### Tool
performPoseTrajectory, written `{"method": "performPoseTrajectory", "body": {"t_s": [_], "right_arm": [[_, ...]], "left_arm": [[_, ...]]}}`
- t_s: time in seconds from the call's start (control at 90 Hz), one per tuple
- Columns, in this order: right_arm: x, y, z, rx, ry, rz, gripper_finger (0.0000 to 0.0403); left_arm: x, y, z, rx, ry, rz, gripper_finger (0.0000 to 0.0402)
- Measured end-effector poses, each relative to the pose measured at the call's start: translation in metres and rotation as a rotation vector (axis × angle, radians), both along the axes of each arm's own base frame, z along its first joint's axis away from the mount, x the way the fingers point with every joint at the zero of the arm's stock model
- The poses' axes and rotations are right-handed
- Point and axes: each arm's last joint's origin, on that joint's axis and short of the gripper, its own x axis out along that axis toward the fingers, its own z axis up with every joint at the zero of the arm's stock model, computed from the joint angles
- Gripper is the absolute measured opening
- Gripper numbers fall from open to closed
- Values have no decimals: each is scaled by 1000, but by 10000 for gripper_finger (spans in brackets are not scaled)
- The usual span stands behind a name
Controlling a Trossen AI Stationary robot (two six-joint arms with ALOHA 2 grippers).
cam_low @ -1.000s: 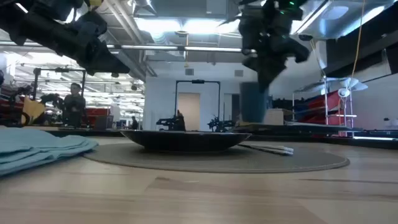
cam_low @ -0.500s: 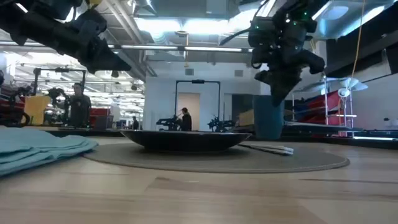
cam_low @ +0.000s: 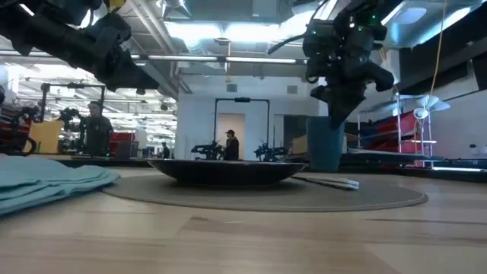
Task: Set table place
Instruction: Move the blue cup to the top right of the brown tablemat
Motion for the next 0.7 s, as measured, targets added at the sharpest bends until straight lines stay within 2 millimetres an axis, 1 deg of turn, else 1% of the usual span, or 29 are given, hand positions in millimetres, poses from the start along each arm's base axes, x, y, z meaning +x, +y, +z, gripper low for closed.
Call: {"method": "performPoseTrajectory", "body": {"t_s": [0.344,0.533,0.7], "right_arm": [[0,0,-1,-19,6,4,0],[-8,0,-17,1,45,-4,0],[-10,2,-22,24,39,1,0]], "left_arm": [[0,0,-1,-2,7,0,0],[0,0,-1,-2,7,0,0],[0,0,-1,-7,5,2,0]]}}
